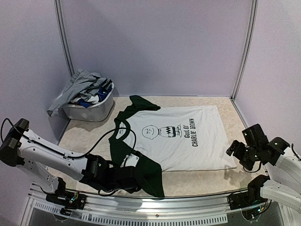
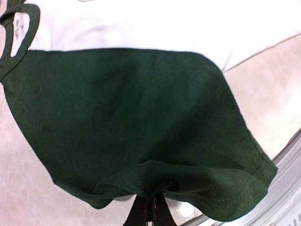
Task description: Fold and stack the mixed laundry pile
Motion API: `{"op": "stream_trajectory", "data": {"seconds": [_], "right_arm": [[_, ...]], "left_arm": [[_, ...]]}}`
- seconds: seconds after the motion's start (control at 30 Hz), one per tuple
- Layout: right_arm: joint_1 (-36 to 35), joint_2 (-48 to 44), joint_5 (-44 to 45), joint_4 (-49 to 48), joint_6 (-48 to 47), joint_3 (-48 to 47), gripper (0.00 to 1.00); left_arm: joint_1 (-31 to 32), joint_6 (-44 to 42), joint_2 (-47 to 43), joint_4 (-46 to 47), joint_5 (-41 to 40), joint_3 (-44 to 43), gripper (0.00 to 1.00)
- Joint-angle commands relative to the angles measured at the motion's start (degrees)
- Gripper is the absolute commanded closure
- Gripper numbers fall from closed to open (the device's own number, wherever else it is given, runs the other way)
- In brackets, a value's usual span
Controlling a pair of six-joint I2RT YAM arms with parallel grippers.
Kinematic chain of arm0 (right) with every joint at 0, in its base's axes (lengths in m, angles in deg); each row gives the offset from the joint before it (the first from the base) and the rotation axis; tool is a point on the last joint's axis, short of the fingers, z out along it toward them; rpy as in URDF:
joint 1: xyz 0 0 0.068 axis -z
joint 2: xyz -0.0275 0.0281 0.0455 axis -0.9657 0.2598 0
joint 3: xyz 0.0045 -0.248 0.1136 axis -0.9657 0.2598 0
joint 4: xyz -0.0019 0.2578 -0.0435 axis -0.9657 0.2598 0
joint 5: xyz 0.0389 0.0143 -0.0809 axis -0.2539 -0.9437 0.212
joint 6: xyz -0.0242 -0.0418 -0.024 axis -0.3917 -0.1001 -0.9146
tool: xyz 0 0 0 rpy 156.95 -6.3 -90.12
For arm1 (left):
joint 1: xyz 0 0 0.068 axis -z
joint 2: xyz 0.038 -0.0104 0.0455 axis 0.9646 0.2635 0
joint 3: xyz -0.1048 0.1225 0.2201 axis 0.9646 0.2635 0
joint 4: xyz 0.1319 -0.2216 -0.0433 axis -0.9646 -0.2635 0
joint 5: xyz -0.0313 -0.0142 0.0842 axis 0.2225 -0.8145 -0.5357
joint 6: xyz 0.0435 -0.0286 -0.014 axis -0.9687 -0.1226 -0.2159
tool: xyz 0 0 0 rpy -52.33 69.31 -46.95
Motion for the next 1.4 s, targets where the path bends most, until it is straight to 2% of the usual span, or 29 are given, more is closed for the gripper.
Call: {"op": "stream_trajectory", "data": {"seconds": [0.0, 0.07, 0.2, 0.23, 0.33, 0.6, 0.8, 0.93, 1.03, 1.23, 1.37], "right_arm": [[-0.4, -1.2, 1.1, 7.6, 8.6, 1.6, 0.06], [-0.4, -1.5, 0.2, 6.0, 8.9, 3.5, 0.12], [-0.4, -0.1, -1.2, 0.1, 9.6, 7.1, 0.3], [-0.5, 0.6, -0.6, -1.0, 9.7, 7.8, 0.32], [-0.4, 3.2, 2.0, -1.9, 9.7, 7.1, 0.37], [-0.4, 7.8, 6.7, -6.4, 12.0, 6.9, 0.39], [-0.4, 15.6, 7.6, -10.6, 12.9, 6.8, 0.43], [-0.3, 20.5, 8.4, -9.9, 12.8, 4.9, 0.54], [-0.3, 22.1, 9.1, -10.7, 12.9, 5.1, 0.7], [-0.4, 22.0, 8.2, -11.8, 13.1, 5.8, 0.76], [-0.3, 19.5, 8.3, -11.4, 12.3, 5.9, 0.84]], "left_arm": [[-1.2, -2.6, -0.3, 1.5, -1.2, -0.3, 1.0], [-1.4, -2.8, -0.6, 1.6, -1.1, 0.0, 1.0], [-1.6, -2.9, -1.6, 1.3, -1.1, 0.6, 1.0], [-1.6, -2.9, -2.0, 1.0, -1.3, 0.7, 1.0], [-1.6, -2.9, -3.4, 0.6, -1.8, 1.3, 1.0], [-1.7, -2.8, -4.9, -0.1, -1.9, 2.0, 1.0], [-1.7, -2.8, -5.8, -0.1, -1.5, 2.5, 1.0], [-1.7, -2.8, -6.1, -0.2, -1.5, 2.8, 1.0], [-1.7, -2.6, -6.7, -0.5, -1.7, 3.2, 1.0], [-1.7, -2.2, -8.2, -0.9, -2.2, 4.0, 1.0], [-1.7, -2.0, -8.7, -1.2, -2.8, 4.1, 1.0]]}}
